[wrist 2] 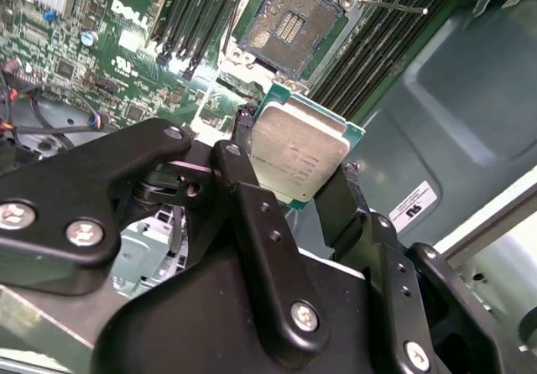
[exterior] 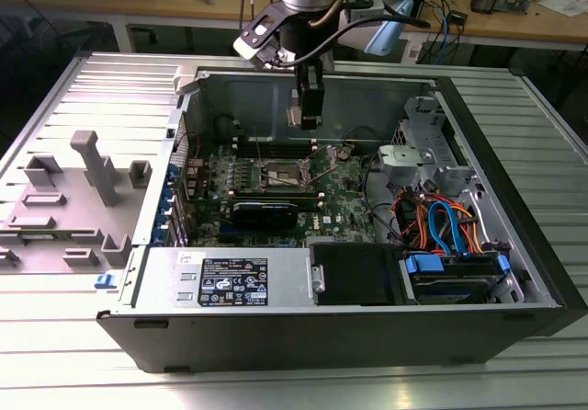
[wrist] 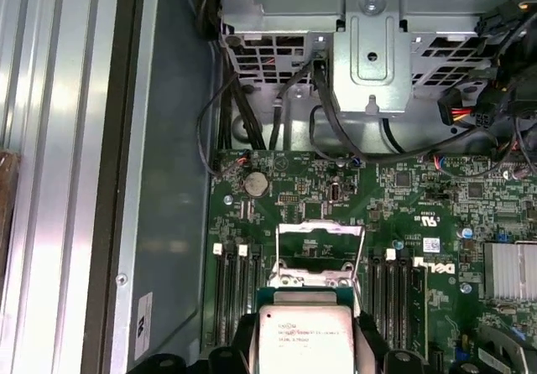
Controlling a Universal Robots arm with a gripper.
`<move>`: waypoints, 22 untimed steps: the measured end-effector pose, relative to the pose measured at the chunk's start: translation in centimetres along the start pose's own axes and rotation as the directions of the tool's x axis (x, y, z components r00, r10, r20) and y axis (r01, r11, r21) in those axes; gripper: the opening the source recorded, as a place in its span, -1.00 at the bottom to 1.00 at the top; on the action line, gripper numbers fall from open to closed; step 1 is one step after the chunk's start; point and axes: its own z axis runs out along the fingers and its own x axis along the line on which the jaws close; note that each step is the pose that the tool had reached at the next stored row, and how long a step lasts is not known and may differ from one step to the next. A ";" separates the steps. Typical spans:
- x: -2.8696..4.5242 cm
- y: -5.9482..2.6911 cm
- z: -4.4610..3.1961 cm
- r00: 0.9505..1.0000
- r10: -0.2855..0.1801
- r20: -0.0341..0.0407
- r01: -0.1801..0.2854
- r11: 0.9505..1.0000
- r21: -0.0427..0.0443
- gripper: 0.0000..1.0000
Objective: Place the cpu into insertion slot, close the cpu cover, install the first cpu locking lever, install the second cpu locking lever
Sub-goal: 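Place the cpu into insertion slot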
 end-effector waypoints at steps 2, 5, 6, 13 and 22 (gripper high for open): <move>0.00 -0.01 0.13 1.000 0.016 0.002 -0.016 1.000 0.000 0.08; -0.07 -0.09 0.40 1.000 0.018 0.002 -0.018 1.000 -0.001 0.08; -0.09 -0.14 0.56 1.000 0.017 0.002 -0.017 1.000 -0.001 0.08; -0.31 -1.13 1.81 1.000 -0.005 0.000 0.005 1.000 0.000 0.08; -0.75 -1.37 2.44 1.000 -0.019 -0.001 0.019 1.000 0.000 0.08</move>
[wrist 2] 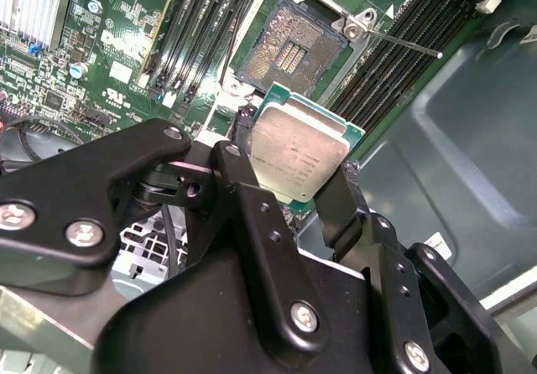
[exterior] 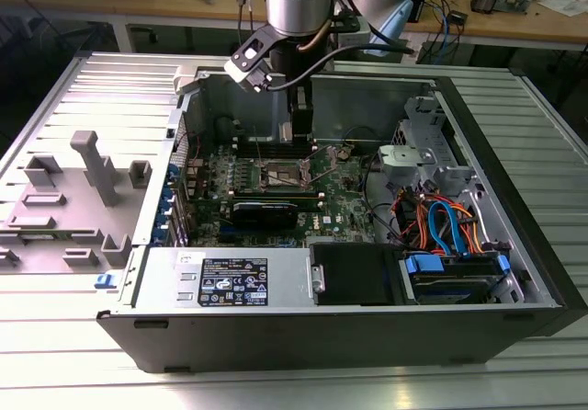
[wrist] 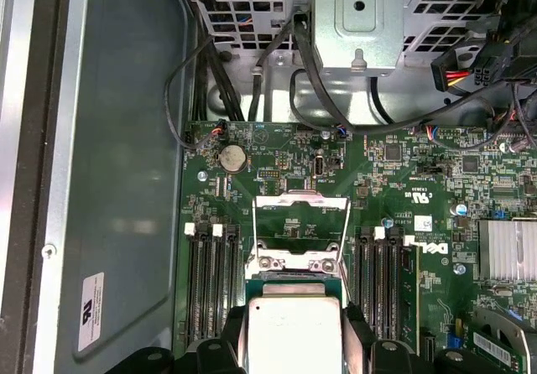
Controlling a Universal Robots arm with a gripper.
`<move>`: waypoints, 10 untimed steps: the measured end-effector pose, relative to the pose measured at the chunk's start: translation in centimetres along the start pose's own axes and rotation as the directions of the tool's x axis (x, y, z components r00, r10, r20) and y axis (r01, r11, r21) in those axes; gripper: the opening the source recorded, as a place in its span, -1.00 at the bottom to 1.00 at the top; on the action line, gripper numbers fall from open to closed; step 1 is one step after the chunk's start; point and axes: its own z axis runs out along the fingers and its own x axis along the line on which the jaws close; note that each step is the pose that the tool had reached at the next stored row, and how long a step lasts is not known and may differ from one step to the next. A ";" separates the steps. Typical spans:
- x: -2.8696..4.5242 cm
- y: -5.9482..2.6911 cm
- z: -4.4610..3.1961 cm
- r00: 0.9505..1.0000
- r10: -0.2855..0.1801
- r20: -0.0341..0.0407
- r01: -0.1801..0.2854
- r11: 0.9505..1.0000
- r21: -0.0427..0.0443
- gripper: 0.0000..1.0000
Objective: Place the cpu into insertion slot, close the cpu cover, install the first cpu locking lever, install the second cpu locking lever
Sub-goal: 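Place the cpu into insertion slot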
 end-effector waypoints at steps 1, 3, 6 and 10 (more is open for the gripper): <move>0.00 0.00 0.00 1.000 0.000 0.000 0.000 1.000 0.000 0.08; 0.00 0.00 0.00 1.000 0.000 0.000 0.000 1.000 0.000 0.08; 0.00 0.00 0.01 1.000 0.000 0.000 0.000 1.000 0.000 0.08; 0.00 -0.15 0.13 1.000 0.000 0.000 0.000 1.000 0.000 0.08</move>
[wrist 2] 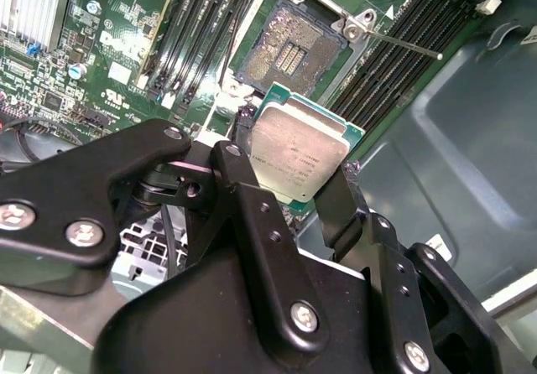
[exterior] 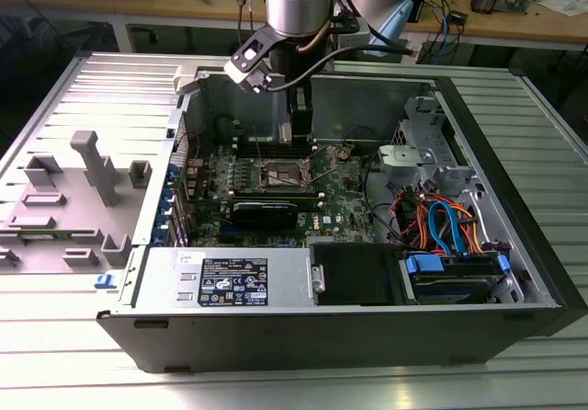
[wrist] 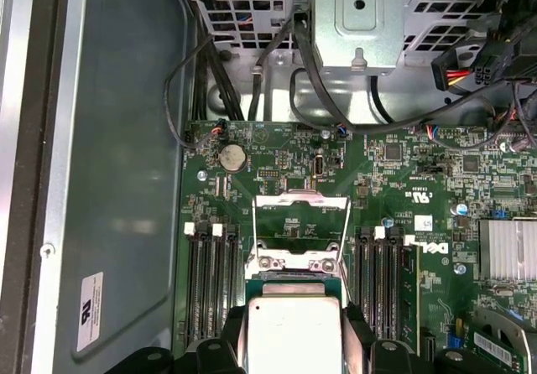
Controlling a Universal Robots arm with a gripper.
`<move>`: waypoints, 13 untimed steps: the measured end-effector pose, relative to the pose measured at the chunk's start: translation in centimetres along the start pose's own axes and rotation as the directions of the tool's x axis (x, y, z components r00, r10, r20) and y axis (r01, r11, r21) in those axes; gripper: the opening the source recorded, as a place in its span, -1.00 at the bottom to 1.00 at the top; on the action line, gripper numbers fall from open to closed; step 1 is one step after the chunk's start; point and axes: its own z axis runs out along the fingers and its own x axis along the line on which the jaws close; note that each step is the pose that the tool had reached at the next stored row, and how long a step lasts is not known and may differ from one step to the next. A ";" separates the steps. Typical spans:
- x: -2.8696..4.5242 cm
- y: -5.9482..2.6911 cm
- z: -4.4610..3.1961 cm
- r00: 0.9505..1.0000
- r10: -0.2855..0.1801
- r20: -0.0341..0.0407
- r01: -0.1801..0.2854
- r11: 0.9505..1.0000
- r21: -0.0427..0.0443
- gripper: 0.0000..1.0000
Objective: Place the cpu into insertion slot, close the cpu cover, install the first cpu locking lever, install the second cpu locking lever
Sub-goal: 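Place the cpu into insertion slot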
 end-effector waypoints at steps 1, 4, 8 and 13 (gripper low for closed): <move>0.00 -0.18 0.07 1.000 0.000 0.000 0.000 1.000 0.000 0.08; 0.01 -0.65 0.46 1.000 0.000 0.000 0.000 1.000 -0.001 0.08; 0.00 -0.85 1.23 1.000 0.000 0.000 0.000 1.000 -0.001 0.08; -0.01 -1.12 2.28 1.000 0.000 0.000 0.000 1.000 -0.001 0.08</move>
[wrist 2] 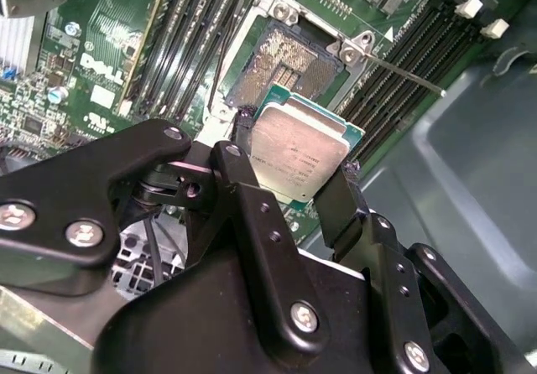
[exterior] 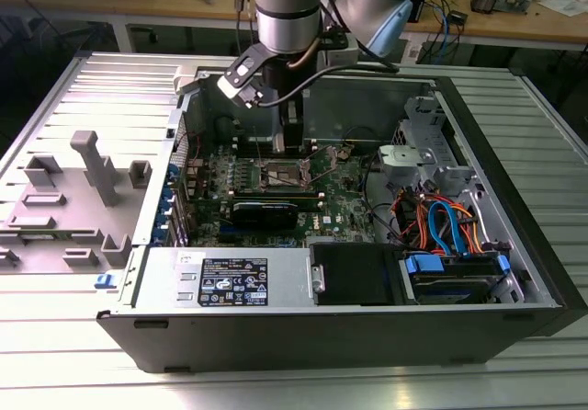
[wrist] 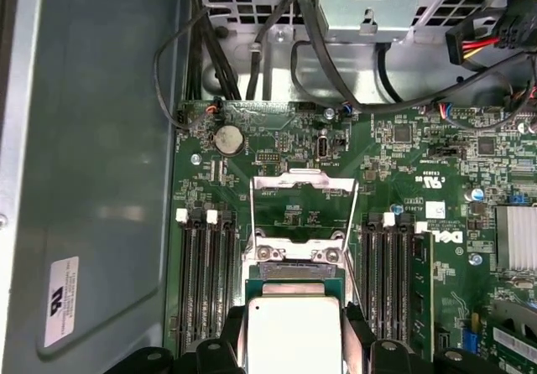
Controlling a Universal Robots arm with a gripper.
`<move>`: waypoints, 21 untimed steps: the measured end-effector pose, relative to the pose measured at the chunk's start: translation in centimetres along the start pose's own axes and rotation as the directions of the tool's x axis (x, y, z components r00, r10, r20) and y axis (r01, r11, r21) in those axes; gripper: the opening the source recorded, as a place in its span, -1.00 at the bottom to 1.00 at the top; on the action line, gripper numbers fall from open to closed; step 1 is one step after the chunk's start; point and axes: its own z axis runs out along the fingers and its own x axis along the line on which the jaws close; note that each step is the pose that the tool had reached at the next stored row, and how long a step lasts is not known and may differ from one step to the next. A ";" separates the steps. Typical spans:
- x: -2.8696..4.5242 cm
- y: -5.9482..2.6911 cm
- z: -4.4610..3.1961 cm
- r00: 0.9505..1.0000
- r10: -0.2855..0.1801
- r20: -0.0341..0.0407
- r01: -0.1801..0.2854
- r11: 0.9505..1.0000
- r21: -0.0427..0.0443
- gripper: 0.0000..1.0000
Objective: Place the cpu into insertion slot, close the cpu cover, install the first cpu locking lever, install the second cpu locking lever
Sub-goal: 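Place the cpu into insertion slot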
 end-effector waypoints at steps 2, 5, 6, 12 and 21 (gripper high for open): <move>0.00 -0.16 0.47 1.000 0.000 0.000 0.000 1.000 0.000 0.08; -0.02 -0.26 1.11 1.000 0.000 0.000 0.000 1.000 0.000 0.08; -0.02 -0.29 1.29 1.000 0.000 0.000 0.000 1.000 0.000 0.08; -0.04 -0.45 2.54 1.000 0.000 0.000 0.000 1.000 -0.001 0.08; -0.04 -0.61 2.85 1.000 0.000 0.000 0.000 1.000 -0.001 0.08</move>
